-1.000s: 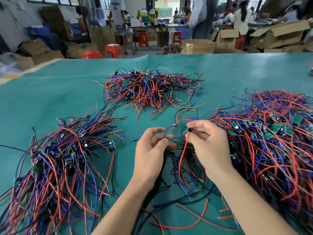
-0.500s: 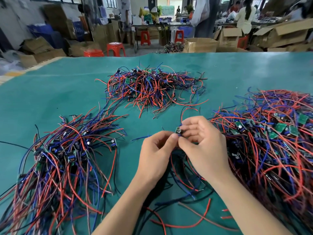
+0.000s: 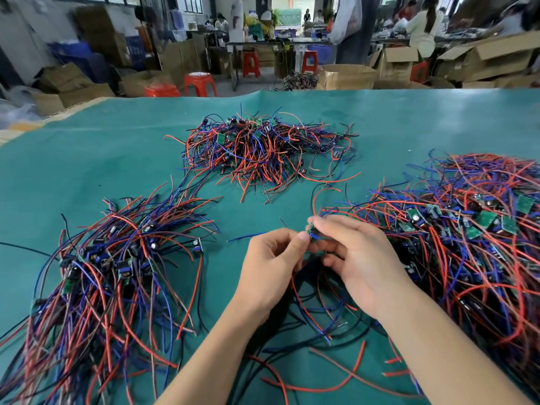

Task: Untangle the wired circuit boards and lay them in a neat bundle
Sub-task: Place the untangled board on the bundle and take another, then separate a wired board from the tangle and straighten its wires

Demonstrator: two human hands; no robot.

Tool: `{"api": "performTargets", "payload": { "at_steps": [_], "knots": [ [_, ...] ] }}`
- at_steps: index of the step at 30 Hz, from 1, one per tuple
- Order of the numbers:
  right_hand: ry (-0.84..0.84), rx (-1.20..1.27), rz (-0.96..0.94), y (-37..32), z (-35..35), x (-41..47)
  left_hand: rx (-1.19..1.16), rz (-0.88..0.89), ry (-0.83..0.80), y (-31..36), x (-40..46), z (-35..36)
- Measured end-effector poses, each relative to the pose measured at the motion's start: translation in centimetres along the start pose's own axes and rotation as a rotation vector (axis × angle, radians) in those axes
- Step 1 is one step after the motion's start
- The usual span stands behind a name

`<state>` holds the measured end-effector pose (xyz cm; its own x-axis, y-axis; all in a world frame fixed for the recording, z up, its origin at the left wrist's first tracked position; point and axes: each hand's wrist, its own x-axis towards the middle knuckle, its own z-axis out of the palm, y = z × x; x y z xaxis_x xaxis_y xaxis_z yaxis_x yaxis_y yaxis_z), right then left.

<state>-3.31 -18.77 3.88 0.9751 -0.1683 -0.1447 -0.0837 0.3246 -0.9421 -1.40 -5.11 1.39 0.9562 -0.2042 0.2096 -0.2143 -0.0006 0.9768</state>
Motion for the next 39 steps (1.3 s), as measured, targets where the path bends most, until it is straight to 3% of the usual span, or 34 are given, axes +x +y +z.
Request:
{"api": "performTargets", "payload": {
  "at_steps": [5,12,15,19,33,37,39],
  "knots": [
    [0.061,-0.058,-0.127,0.3,-0.4,0.4,0.016,0.013,-0.016,0.0,0.0,0.0],
    [0.24,-0.518,-0.689,0.2,-0.7,0.3,0.037,0.018,-0.07,-0.4,0.1,-0.1],
    [0.286,-0.708,-0.838,0.1,-0.7,-0.1,0.027,0.029,-0.083,-0.5,0.1,-0.3],
    [0.387,-0.725,-0.925,0.2,-0.7,-0.3,-0.001,0.035,-0.099,-0.5,0.1,-0.2],
    [0.712,-0.448,-0.945,-3.4,-5.2,1.6,0.091,0.046,-0.16,-0.3,-0.1,0.2],
    [0.843,-0.337,-0.977,-4.4,-6.5,1.7,0.064,0.025,-0.094,-0.5,0.0,0.1],
    [0.823,-0.389,-0.961,-4.1,-5.8,1.3,0.009,0.0,-0.053,-0.6,0.1,0.0]
  ]
}}
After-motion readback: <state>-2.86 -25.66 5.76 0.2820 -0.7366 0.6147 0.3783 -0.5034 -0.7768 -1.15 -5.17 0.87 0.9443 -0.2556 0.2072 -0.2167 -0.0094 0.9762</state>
